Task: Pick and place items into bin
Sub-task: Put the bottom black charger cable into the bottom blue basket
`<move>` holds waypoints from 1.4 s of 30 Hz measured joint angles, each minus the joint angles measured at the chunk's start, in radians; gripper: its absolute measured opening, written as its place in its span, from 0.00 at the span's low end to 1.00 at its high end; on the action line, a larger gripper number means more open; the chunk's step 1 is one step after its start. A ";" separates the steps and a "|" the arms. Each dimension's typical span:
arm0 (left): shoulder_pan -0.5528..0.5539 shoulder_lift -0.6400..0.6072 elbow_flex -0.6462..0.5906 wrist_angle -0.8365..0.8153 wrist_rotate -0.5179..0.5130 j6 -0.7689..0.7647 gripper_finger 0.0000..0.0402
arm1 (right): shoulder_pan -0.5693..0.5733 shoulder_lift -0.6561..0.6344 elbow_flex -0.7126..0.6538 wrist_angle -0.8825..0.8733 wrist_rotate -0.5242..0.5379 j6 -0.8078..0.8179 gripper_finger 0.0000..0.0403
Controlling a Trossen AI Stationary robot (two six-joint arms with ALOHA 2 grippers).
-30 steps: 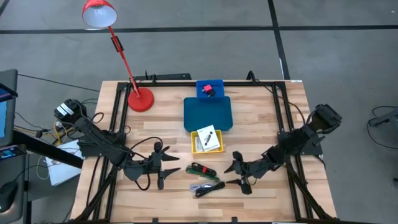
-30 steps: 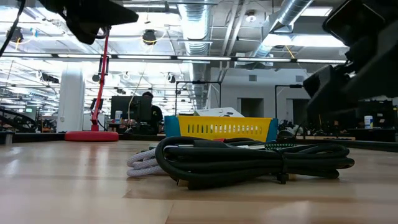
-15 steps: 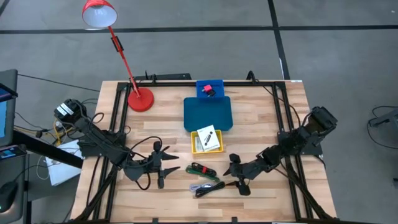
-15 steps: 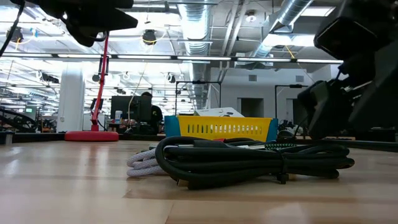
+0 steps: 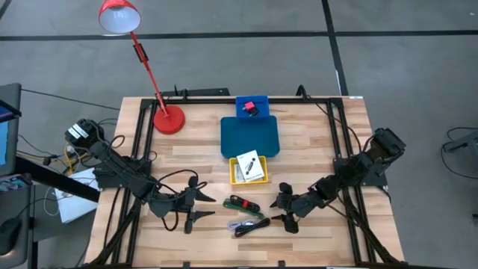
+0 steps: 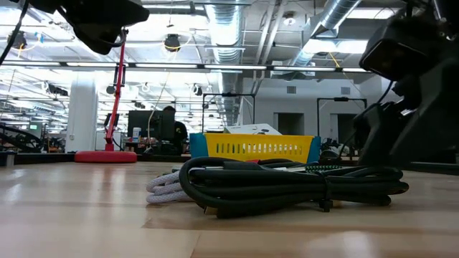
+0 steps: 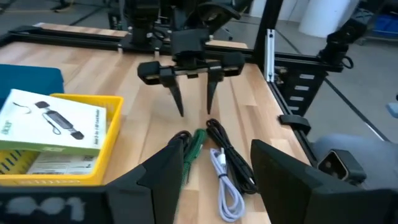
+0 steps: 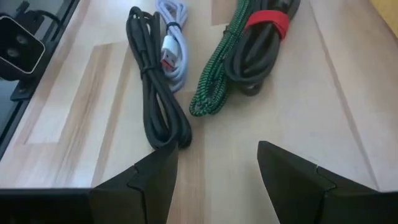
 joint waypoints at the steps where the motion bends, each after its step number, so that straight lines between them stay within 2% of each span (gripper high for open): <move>1: 0.000 0.000 0.000 0.000 0.007 0.000 0.44 | 0.004 0.000 0.000 0.000 0.001 0.000 0.53; 10: 0.000 0.000 0.000 0.000 0.017 -0.010 0.44 | 0.049 0.000 0.044 0.000 0.001 -0.034 0.53; 18: 0.000 0.000 0.000 0.000 0.017 -0.011 0.44 | 0.040 0.001 0.049 -0.030 0.014 -0.035 0.53; 22: 0.000 0.000 0.001 0.001 0.018 -0.028 0.44 | 0.040 0.060 0.053 0.005 0.012 -0.035 0.53; 30: 0.000 0.001 0.001 0.000 0.018 -0.040 0.44 | 0.040 0.226 0.183 0.011 0.030 -0.097 0.53; 35: 0.000 0.001 0.001 0.000 0.018 -0.040 0.44 | 0.040 0.239 0.212 -0.004 0.020 -0.148 0.53; 42: 0.000 0.001 0.001 0.000 0.018 -0.042 0.44 | 0.027 0.225 0.212 -0.030 0.005 -0.124 0.50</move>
